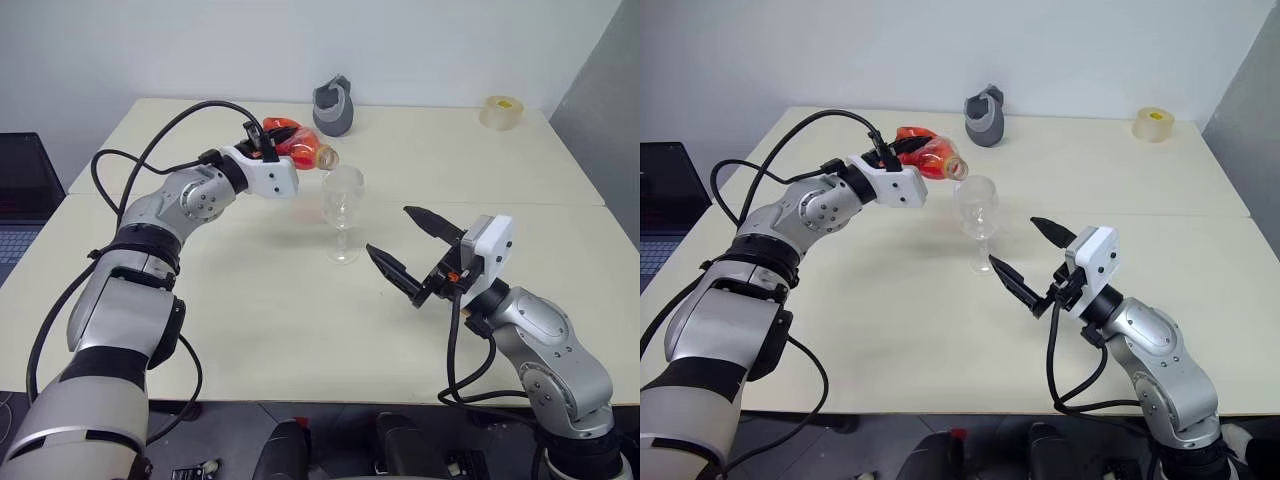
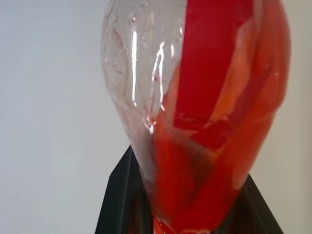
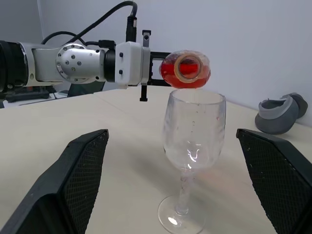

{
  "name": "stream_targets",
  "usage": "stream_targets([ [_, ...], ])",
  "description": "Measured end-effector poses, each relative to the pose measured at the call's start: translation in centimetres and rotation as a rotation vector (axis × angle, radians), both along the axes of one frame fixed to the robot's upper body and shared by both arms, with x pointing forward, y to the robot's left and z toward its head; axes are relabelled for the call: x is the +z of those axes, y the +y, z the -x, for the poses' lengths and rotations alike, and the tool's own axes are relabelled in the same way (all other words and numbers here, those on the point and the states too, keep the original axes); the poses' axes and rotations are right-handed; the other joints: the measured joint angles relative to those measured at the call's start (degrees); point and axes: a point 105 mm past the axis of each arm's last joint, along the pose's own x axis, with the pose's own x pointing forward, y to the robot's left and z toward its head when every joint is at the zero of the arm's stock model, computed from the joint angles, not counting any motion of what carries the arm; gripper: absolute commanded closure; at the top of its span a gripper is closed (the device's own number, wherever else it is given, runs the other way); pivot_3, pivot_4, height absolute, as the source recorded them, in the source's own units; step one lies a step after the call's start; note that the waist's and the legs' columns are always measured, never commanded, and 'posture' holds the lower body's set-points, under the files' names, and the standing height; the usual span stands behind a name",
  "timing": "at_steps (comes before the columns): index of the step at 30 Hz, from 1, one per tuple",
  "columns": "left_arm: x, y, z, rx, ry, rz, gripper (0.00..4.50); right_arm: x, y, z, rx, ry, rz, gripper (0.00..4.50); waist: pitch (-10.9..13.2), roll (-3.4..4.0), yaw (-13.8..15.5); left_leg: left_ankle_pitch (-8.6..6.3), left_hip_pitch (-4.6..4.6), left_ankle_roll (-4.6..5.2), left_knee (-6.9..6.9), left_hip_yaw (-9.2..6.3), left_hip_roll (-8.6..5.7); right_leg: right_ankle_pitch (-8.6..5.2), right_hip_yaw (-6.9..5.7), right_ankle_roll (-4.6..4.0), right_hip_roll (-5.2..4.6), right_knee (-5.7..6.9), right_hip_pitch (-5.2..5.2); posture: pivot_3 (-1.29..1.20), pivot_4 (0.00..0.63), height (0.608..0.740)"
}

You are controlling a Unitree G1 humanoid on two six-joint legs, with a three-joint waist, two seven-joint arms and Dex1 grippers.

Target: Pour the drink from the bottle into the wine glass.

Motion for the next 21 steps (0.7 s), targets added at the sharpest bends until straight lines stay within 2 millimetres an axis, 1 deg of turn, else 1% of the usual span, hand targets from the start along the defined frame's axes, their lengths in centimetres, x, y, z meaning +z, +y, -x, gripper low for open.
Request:
stream_targets([
  [4,0.1,0.1,-0.1,0.01,-0.015,-0.007,3.71,0.0,-0.1,0.0,-0.001,-0.001,0.003,0.0,0.0,0.0,0.0,0.0,0.0,0.0,0.0,0.03,0.0,0.0,0.0,0.0,0.0,0.0,0.0,0.0,0.15,0.74],
  [8,0.8,0.0,-0.1,0.013,-0.043,-0.016,3.71,0.0,-0.1,0.1,0.0,-0.002,0.01,0.0,0.0,0.0,0.0,0.0,0.0,0.0,0.0,0.09,0.0,0.0,0.0,0.0,0.0,0.0,0.0,0.0,0.15,0.74],
  [11,0.9,0.0,-0.1,0.014,-0.057,-0.031,3.71,0.0,-0.1,0.2,0.001,-0.002,0.018,0.0,0.0,0.0,0.0,0.0,0.01,0.0,0.0,0.14,0.0,0.0,0.0,0.0,-0.01,0.01,0.0,0.0,0.15,0.74],
  [21,1.1,-0.4,-0.2,0.014,-0.091,-0.077,3.71,-0.9,-0.3,0.4,-0.003,0.028,0.024,0.0,0.0,0.0,0.0,0.0,0.01,0.0,0.01,0.17,0.0,0.0,0.01,0.0,-0.01,0.02,0.0,0.0,0.15,0.74],
])
